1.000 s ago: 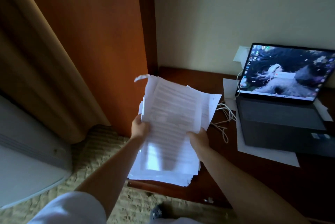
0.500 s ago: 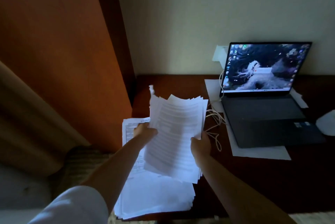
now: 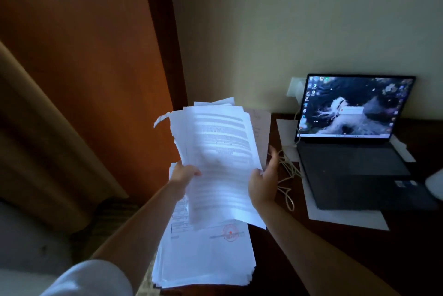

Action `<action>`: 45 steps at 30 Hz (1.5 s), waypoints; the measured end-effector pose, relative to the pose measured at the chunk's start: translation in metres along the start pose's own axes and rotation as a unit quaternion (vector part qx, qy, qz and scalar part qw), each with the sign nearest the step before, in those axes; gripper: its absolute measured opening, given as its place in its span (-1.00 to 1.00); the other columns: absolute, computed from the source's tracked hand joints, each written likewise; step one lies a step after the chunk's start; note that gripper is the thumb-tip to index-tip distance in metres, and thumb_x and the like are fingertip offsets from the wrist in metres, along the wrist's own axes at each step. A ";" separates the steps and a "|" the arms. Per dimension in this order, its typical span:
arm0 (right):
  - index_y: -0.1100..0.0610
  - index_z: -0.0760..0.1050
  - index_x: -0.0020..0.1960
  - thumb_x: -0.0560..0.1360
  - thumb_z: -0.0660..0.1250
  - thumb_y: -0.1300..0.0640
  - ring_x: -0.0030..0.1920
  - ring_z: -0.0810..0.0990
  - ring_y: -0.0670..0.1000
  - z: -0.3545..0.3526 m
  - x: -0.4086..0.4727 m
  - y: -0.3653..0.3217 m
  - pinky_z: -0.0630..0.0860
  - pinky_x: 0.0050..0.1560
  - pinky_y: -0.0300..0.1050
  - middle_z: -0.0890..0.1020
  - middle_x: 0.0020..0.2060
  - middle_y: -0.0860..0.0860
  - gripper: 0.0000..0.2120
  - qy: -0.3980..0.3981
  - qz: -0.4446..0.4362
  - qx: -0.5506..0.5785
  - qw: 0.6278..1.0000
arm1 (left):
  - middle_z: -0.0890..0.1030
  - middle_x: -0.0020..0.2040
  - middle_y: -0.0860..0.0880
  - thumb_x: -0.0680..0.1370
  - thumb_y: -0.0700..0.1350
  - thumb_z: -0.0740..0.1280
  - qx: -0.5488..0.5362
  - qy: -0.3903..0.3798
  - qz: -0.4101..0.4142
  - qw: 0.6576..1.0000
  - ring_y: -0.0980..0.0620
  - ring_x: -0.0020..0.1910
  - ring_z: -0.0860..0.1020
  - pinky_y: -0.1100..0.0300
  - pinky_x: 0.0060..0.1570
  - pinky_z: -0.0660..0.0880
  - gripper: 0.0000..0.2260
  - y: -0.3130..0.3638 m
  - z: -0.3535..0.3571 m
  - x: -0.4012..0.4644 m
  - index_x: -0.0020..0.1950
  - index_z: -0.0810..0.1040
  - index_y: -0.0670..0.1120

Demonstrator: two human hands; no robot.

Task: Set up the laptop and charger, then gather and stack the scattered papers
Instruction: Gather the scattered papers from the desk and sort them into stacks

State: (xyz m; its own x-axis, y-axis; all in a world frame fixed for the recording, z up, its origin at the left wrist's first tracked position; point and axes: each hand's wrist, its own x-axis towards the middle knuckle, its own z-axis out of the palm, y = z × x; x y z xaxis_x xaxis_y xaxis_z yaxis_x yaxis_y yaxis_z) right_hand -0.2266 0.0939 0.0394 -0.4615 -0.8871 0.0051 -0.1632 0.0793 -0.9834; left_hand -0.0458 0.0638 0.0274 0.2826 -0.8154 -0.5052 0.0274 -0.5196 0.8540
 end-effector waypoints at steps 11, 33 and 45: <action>0.13 0.37 0.18 0.44 0.23 0.40 -0.14 0.52 -0.07 -0.019 -0.008 -0.038 0.41 -0.10 -0.20 0.53 -0.09 -0.05 -0.64 -0.088 -0.048 0.063 0.993 | 0.54 -0.11 -0.01 0.28 -0.50 0.41 -0.099 0.136 0.198 0.966 0.05 -0.15 0.53 0.20 -0.22 0.54 -0.49 0.018 -0.023 -0.098 0.10 0.43 -0.08; 0.11 0.31 0.37 0.52 0.24 0.28 -0.05 0.55 -0.08 -0.031 -0.039 -0.040 0.44 -0.09 -0.20 0.51 -0.07 -0.16 -0.57 -0.167 -0.026 0.059 0.984 | 0.61 -0.07 -0.05 0.31 -0.25 0.56 -0.077 0.133 0.181 0.971 -0.06 -0.02 0.60 0.14 -0.19 0.57 -0.66 -0.011 -0.037 -0.137 -0.01 0.52 -0.08; 0.20 0.33 0.25 0.53 0.14 0.30 -0.05 0.53 0.11 -0.022 -0.046 -0.012 0.37 -0.15 -0.14 0.51 -0.03 0.02 -0.71 -0.186 0.036 -0.031 0.981 | 0.65 -0.15 -0.12 0.32 -0.27 0.56 -0.067 0.081 0.082 0.991 -0.09 -0.19 0.63 0.08 -0.19 0.58 -0.68 -0.032 -0.030 -0.123 0.02 0.59 -0.26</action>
State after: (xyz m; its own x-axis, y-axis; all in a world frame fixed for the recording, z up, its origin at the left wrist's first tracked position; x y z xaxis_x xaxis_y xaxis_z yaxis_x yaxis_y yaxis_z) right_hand -0.2231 0.1436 0.0554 -0.1250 -0.9821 -0.1411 -0.1994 0.1642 -0.9661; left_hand -0.0521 0.1881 0.0658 0.4442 -0.8282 -0.3417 0.0919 -0.3372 0.9369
